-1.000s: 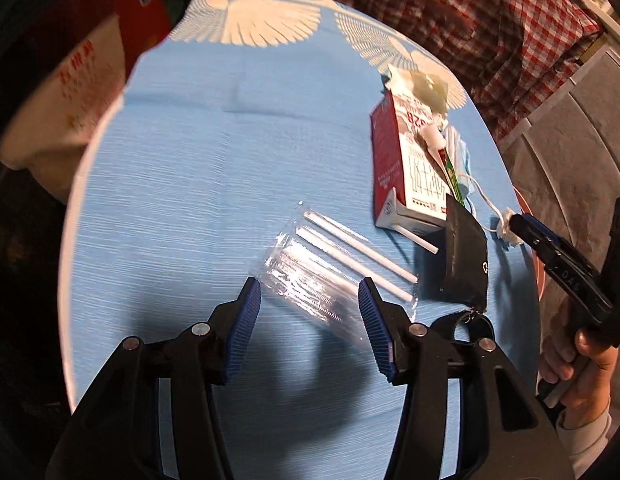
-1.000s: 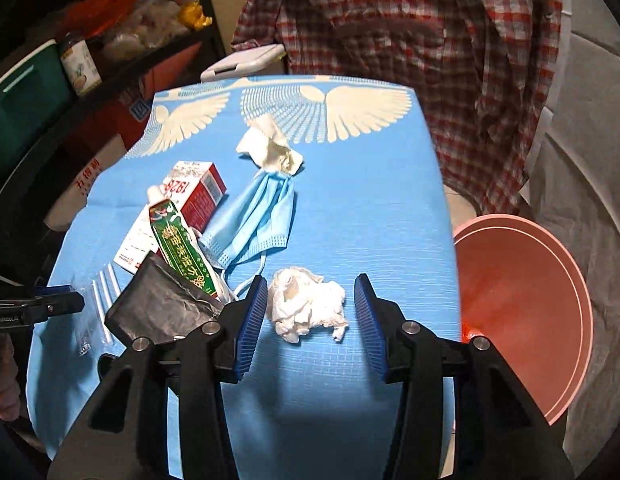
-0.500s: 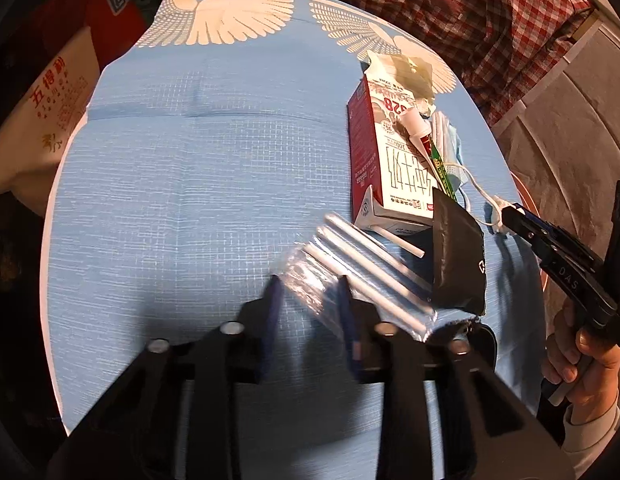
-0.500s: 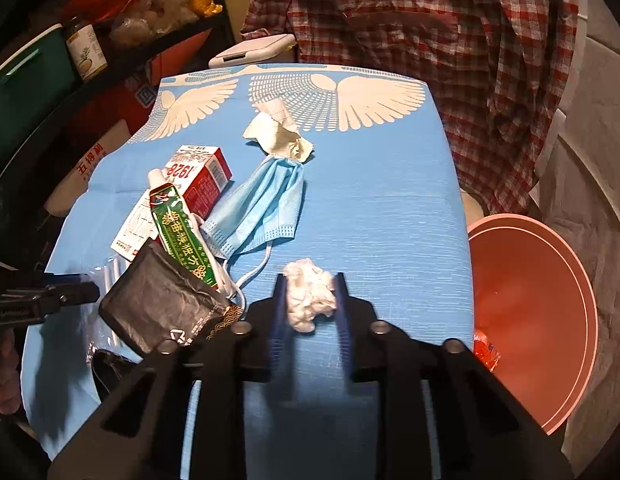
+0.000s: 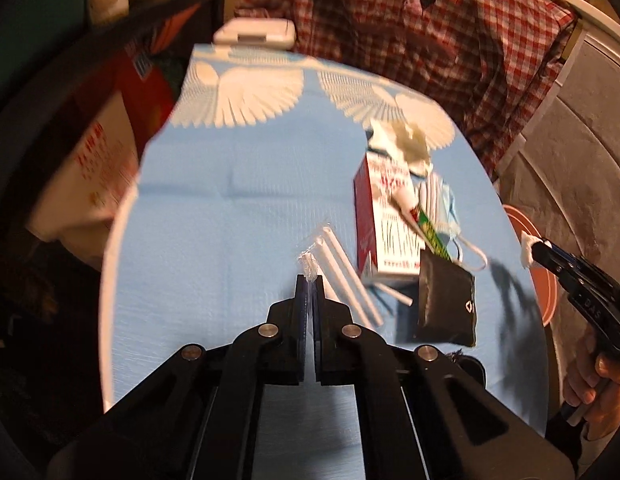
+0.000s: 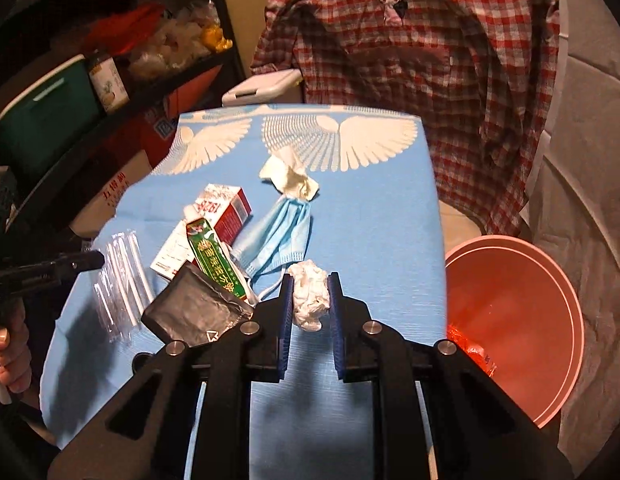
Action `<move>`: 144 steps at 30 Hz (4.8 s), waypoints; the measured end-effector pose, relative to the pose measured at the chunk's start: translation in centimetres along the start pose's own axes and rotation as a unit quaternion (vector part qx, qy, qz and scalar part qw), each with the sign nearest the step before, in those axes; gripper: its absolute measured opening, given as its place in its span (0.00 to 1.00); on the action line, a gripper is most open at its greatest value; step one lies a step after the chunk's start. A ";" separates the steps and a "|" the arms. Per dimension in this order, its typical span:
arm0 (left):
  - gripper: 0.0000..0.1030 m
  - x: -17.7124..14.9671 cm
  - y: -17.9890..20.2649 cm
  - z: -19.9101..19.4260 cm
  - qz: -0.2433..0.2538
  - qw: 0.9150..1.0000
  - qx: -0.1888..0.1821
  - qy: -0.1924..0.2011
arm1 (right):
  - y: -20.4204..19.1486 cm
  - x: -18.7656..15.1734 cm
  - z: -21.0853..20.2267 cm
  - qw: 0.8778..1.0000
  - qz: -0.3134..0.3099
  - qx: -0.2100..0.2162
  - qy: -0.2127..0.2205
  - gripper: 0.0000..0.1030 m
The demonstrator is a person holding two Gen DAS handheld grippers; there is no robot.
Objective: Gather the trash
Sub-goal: 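Carry the straws with the left gripper and tissue with the right gripper over the bucket, then open the left gripper over the bucket while the right gripper releases the tissue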
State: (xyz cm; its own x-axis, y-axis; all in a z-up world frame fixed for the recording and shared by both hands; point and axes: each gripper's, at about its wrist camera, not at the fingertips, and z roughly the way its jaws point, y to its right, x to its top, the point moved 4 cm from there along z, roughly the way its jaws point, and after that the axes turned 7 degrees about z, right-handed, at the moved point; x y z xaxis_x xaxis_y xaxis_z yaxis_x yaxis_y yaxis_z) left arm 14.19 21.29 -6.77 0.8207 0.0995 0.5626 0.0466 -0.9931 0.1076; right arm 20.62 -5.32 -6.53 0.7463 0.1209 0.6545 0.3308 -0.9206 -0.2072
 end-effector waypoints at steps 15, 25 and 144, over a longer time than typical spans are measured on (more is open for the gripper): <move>0.03 1.9 2.7 -4.3 0.034 0.995 0.035 0.082 | 1.2 0.4 -2.9 0.999 0.005 -0.003 0.034 0.17; 0.03 2.6 4.6 -5.9 0.043 0.992 0.030 0.115 | 2.4 0.8 -4.3 0.999 0.014 -0.008 0.050 0.17; 0.14 5.7 29.2 3.8 0.145 0.980 -0.122 0.056 | 18.6 2.0 -8.1 0.976 0.160 -0.127 0.076 0.45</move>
State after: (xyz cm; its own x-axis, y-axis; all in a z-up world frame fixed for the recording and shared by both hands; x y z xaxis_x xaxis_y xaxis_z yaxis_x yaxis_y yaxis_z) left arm 22.40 -7.35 -3.55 0.7109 -0.1645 0.6837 -0.3272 -0.9380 0.1146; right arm 23.61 -25.25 -3.15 0.6877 -0.2271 0.6895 -0.0746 -0.9669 -0.2441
